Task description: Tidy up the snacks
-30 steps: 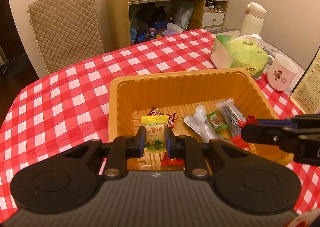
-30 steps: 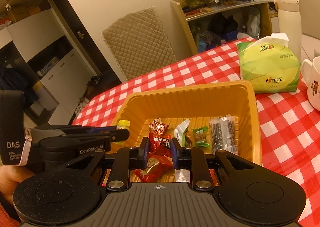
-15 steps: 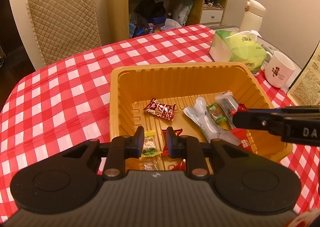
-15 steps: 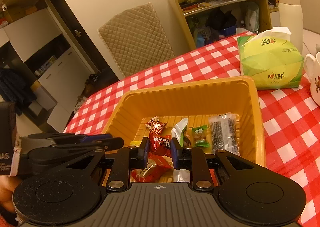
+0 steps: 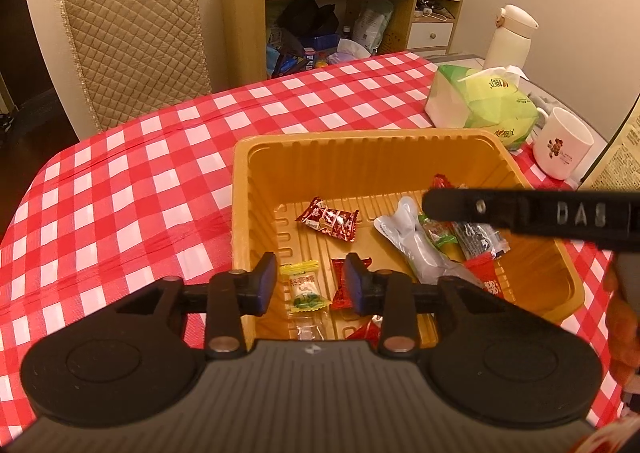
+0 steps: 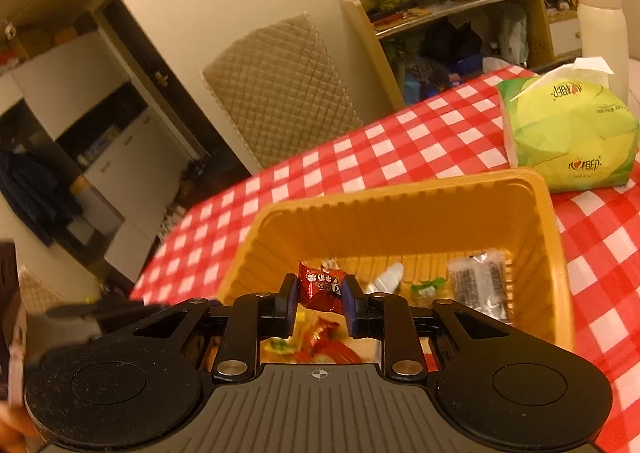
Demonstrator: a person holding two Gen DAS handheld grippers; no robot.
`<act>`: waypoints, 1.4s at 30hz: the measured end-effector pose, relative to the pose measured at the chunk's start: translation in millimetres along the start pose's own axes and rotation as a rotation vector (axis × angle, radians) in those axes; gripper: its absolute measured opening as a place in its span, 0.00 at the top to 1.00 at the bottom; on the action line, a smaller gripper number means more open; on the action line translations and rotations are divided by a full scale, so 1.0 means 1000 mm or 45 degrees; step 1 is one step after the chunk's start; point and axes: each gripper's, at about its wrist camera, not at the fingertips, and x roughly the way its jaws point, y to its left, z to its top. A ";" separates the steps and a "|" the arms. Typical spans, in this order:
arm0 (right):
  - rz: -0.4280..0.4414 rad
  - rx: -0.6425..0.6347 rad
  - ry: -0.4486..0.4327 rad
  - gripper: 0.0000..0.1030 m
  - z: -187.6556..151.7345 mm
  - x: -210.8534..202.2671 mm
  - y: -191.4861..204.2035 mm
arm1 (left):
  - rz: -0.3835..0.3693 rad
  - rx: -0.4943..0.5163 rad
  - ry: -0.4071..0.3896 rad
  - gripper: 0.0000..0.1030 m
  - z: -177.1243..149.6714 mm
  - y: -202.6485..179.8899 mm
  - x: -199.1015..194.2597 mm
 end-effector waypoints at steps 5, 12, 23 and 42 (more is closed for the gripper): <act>-0.005 0.033 -0.087 0.32 0.005 -0.010 0.002 | 0.013 -0.014 -0.011 0.56 -0.003 0.002 -0.010; -0.020 0.107 -0.058 0.20 0.006 -0.030 -0.006 | 0.023 -0.053 -0.031 0.41 -0.015 0.002 -0.036; -0.090 0.064 -0.002 0.08 -0.035 -0.096 -0.008 | 0.034 -0.118 -0.007 0.36 -0.062 -0.029 -0.089; -0.152 -0.255 0.143 0.08 -0.127 -0.203 0.017 | 0.050 -0.236 0.004 0.36 -0.154 -0.103 -0.194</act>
